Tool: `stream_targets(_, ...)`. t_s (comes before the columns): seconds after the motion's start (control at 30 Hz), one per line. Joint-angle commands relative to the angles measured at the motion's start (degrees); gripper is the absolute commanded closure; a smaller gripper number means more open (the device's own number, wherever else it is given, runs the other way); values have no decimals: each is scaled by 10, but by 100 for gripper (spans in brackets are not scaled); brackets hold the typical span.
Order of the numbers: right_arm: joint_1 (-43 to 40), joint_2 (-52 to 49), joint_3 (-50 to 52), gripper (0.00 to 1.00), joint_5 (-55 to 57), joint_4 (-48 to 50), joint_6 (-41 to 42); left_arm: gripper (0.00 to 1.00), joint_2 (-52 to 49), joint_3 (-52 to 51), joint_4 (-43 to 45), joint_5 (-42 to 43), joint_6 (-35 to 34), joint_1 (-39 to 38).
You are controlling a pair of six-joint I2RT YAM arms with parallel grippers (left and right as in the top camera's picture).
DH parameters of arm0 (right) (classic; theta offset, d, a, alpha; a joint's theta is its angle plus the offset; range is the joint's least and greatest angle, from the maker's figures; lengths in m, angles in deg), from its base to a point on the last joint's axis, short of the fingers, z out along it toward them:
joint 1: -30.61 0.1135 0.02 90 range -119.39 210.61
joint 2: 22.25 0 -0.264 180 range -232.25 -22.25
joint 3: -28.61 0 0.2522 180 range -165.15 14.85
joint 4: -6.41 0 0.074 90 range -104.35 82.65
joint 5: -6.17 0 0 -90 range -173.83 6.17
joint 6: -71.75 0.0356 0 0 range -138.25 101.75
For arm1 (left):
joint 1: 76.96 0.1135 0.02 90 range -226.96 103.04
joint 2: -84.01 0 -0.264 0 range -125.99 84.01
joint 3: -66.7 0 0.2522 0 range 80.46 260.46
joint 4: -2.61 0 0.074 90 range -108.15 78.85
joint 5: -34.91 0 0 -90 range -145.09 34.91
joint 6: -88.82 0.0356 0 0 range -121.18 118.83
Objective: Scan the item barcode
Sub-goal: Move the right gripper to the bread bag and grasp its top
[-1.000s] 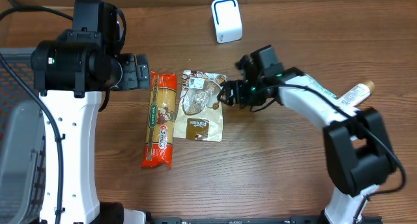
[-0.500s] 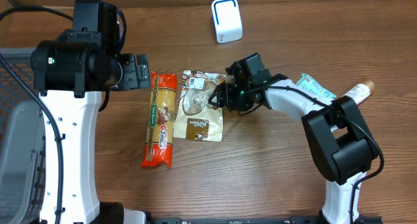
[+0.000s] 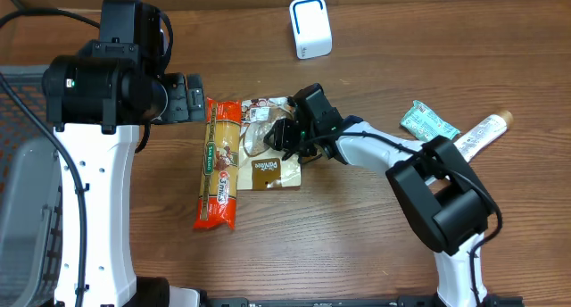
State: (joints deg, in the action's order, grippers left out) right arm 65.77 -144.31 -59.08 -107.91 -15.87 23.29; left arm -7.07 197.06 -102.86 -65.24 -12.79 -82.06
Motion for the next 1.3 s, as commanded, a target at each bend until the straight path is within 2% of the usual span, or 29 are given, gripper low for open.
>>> stream_targets(0.0,2,-60,12,72,14,-9,22,0,2,0,1,-7,-4,2)
stream_targets(0.13,-9,-59,11,86,-29,5,-1,0,2,0,1,-7,-4,2)
stream_targets(0.37,-53,-51,11,96,-193,13,-90,0,2,0,1,-8,-4,2)
stream_targets(0.5,-87,-17,11,96,-258,-17,-155,0,2,0,1,-7,-4,2)
stream_targets(0.73,-113,105,11,96,-258,-150,-278,0,2,0,1,-7,-4,2)
stream_targets(0.9,-113,202,11,96,-257,-244,-330,0,2,0,1,-7,-4,2)
stream_targets(1.07,-113,257,11,96,-236,-286,-343,0,2,0,1,-7,-4,2)
stream_targets(1.27,-113,294,-4,96,-143,-348,-343,0,2,0,1,-7,-4,2)
